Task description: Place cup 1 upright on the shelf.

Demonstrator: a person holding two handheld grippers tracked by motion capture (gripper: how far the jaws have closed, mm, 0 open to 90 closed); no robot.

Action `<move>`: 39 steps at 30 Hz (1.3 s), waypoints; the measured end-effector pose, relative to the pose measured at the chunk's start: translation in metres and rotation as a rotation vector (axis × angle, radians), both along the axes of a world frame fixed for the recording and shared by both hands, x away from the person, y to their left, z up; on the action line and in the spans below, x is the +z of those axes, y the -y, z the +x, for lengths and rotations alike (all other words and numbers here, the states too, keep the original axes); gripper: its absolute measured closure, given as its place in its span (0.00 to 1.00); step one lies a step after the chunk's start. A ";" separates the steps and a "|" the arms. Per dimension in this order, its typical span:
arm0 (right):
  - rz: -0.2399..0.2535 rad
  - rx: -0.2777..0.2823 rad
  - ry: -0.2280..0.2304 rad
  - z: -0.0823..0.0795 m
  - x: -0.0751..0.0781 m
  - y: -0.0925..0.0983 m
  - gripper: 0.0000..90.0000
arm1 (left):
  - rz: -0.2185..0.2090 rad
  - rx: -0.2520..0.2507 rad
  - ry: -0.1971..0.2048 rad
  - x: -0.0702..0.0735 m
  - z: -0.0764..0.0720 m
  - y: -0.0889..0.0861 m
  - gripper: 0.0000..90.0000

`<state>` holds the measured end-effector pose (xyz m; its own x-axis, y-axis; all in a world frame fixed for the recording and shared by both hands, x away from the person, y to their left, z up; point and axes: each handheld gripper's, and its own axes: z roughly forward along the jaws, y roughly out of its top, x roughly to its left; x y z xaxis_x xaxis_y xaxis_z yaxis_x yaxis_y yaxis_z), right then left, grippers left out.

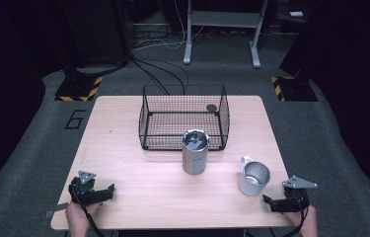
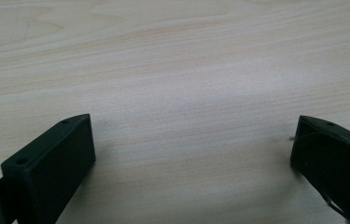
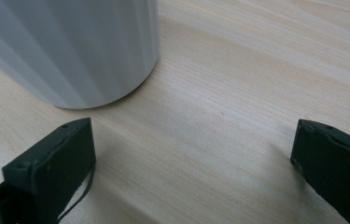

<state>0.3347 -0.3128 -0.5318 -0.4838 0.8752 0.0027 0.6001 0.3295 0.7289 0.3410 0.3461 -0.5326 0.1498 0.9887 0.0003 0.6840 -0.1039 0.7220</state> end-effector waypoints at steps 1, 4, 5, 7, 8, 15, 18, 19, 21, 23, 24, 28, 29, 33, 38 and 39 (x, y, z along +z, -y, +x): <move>-0.001 0.003 0.001 0.000 0.000 0.000 0.00 | 0.000 0.012 0.003 0.000 0.001 0.001 0.00; 0.001 0.000 0.001 0.000 0.000 0.000 0.00 | 0.002 0.017 0.004 0.000 0.000 0.002 0.00; 0.002 -0.003 0.002 0.000 0.000 0.000 0.00 | 0.001 0.017 0.003 0.000 0.000 0.002 0.00; 0.000 0.000 0.001 0.000 0.000 0.000 0.00 | 0.001 0.018 0.003 0.000 0.000 0.002 0.00; 0.001 0.000 0.001 0.000 0.000 0.000 0.00 | 0.002 0.017 0.002 0.000 0.000 0.002 0.00; 0.001 0.000 -0.003 0.000 0.000 0.000 0.00 | 0.001 -0.014 -0.020 0.004 0.000 0.002 0.00; 0.001 0.000 -0.004 0.000 0.000 0.000 0.00 | -0.007 -0.027 -0.008 0.008 0.000 0.004 0.00; 0.001 0.000 -0.004 0.000 0.000 0.000 0.00 | -0.007 -0.027 -0.008 0.008 0.000 0.004 0.00; 0.001 -0.001 -0.005 0.000 0.000 0.000 0.00 | -0.020 -0.038 -0.001 0.012 0.000 0.008 0.00; 0.002 -0.003 0.000 0.000 0.000 0.000 0.00 | -0.014 -0.061 0.007 0.016 -0.001 0.015 0.00; 0.001 -0.002 -0.006 0.000 0.000 0.000 0.00 | -0.010 -0.075 0.018 0.018 -0.001 0.018 0.00; 0.001 -0.002 -0.005 0.000 0.000 0.000 0.00 | -0.020 -0.112 0.025 0.024 -0.001 0.028 0.00; 0.001 -0.002 -0.005 0.000 0.000 0.000 0.00 | -0.024 -0.123 0.037 0.026 -0.002 0.033 0.00; 0.001 -0.002 -0.005 0.000 0.000 0.000 0.00 | -0.030 -0.142 0.048 0.030 -0.003 0.040 0.00; 0.000 -0.002 -0.004 0.000 0.000 0.000 0.00 | -0.025 -0.180 0.060 0.038 -0.003 0.051 0.00; 0.001 -0.002 -0.004 0.000 0.000 0.000 0.00 | -0.029 -0.187 0.062 0.040 -0.003 0.053 0.00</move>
<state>0.3346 -0.3127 -0.5317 -0.4819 0.8762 0.0057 0.6040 0.3275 0.7266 0.3377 0.2930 -0.4923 0.3315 0.9434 -0.0133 0.6092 -0.2033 0.7665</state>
